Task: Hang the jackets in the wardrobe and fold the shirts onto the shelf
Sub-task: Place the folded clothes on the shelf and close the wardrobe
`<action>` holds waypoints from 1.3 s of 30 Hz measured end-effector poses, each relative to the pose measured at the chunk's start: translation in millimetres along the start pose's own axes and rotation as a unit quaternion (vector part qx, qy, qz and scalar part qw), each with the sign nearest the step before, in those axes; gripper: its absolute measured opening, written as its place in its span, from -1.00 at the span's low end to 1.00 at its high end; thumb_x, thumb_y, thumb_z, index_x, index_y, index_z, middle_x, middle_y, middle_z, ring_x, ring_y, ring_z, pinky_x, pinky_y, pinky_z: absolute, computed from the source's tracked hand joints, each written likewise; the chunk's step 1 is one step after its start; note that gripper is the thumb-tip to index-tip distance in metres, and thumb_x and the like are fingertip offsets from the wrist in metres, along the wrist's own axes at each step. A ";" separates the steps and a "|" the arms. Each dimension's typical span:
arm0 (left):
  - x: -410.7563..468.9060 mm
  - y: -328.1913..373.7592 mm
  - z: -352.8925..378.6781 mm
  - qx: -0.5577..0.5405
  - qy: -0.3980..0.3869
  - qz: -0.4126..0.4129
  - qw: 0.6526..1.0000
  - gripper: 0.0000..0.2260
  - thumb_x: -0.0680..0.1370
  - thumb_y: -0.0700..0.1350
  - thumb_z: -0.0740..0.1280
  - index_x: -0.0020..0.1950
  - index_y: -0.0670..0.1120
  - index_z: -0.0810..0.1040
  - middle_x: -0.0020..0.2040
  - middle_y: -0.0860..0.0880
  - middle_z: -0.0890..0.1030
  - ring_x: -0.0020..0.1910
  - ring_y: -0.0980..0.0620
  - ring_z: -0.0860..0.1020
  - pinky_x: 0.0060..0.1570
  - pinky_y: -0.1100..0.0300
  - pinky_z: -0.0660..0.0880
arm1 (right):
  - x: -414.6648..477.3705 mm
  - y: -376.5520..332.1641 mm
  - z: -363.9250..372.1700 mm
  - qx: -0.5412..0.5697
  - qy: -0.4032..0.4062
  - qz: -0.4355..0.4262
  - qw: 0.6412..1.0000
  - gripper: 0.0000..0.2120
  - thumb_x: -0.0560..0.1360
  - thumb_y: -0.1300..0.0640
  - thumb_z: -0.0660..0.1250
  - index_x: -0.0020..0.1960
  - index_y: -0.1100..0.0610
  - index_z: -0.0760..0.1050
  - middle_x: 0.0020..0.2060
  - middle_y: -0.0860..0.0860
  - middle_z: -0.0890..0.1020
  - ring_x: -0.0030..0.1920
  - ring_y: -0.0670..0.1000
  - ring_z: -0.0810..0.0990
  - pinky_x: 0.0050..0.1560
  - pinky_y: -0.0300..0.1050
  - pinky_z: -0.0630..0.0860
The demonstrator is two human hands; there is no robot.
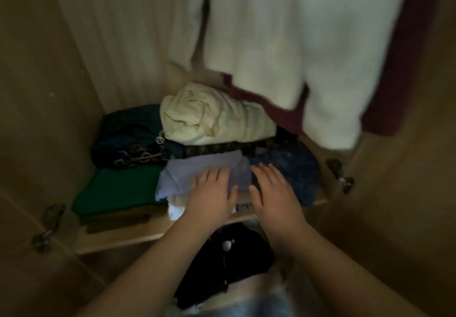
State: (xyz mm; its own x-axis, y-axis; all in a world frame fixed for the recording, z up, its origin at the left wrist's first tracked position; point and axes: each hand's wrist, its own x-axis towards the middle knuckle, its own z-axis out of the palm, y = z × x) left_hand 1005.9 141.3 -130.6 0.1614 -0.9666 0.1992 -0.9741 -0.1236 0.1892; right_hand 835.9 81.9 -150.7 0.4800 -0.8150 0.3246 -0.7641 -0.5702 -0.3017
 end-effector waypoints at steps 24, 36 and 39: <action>-178.7 395.7 26.6 -0.222 -0.068 0.157 0.960 -0.45 0.59 0.04 0.23 0.55 -0.02 0.17 0.49 -0.07 0.34 0.46 -0.09 0.32 0.42 -0.02 0.31 | -336.6 195.7 -261.2 0.351 0.100 0.274 0.890 -0.52 0.68 -0.08 0.07 0.58 -0.07 0.14 0.46 -0.15 0.32 0.44 -0.18 0.24 0.42 -0.20 0.15; -220.4 295.1 -4.0 -0.199 -0.040 0.107 0.973 -0.48 0.63 0.06 0.20 0.56 0.06 0.14 0.54 0.05 0.27 0.50 0.05 0.24 0.46 0.04 0.26 | -314.4 122.0 -202.2 0.351 0.067 0.216 0.909 -0.69 0.68 -0.10 -0.03 0.06 -0.05 0.46 -0.05 -0.10 0.61 0.05 -0.02 0.58 0.09 -0.08 0.44; -225.2 256.1 -12.1 -0.296 -0.047 0.070 0.951 -0.54 0.62 0.03 0.26 0.51 0.11 0.24 0.40 0.01 0.47 0.32 0.09 0.45 0.30 0.27 0.35 | -302.7 92.4 -171.1 0.344 0.066 0.149 0.925 -0.82 0.67 -0.02 0.06 0.17 -0.21 0.39 0.02 -0.27 0.55 0.12 -0.14 0.54 0.09 -0.21 0.42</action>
State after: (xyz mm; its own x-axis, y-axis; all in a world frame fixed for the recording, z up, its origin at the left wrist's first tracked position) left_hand 722.0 330.0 -115.4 -0.0048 -0.9837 0.1798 -0.7202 0.1281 0.6818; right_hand 546.3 293.6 -123.5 0.2006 -0.9529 0.2276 -0.3771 -0.2895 -0.8797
